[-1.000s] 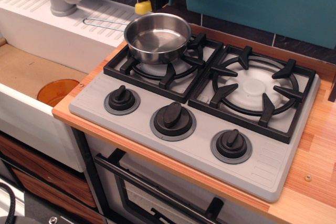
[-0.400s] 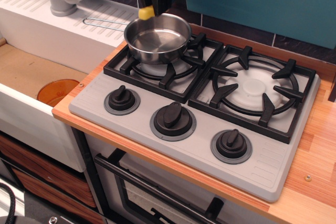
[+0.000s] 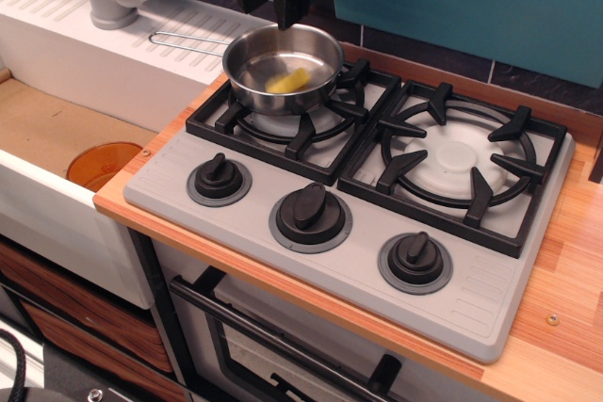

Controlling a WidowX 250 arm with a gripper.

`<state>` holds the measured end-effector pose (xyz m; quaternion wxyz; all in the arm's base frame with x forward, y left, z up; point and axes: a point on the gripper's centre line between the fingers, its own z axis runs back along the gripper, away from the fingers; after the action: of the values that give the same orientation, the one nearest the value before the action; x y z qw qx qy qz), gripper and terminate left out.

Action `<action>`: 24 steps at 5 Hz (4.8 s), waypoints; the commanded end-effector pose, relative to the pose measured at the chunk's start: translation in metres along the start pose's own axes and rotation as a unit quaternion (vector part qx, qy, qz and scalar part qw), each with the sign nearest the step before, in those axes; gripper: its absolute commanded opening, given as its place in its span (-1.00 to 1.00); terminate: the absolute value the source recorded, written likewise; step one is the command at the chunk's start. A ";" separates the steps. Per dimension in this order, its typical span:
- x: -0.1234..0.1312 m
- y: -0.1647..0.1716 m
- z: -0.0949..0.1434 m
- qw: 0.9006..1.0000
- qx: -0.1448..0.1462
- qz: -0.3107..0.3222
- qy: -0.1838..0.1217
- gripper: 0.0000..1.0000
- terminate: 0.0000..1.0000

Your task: Put fry in pot or pan an put pot or pan on stove

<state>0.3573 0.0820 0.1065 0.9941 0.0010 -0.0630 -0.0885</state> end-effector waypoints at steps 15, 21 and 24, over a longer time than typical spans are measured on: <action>0.014 -0.071 -0.016 0.996 0.015 0.053 -0.077 -1.00 -1.00; 0.012 -0.207 0.023 0.988 0.079 0.116 -0.067 -1.00 -1.00; 0.021 -0.194 -0.049 0.983 0.065 0.109 -0.134 -1.00 -1.00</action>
<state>0.3360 -0.1124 0.0437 0.9810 0.0556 -0.1848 0.0205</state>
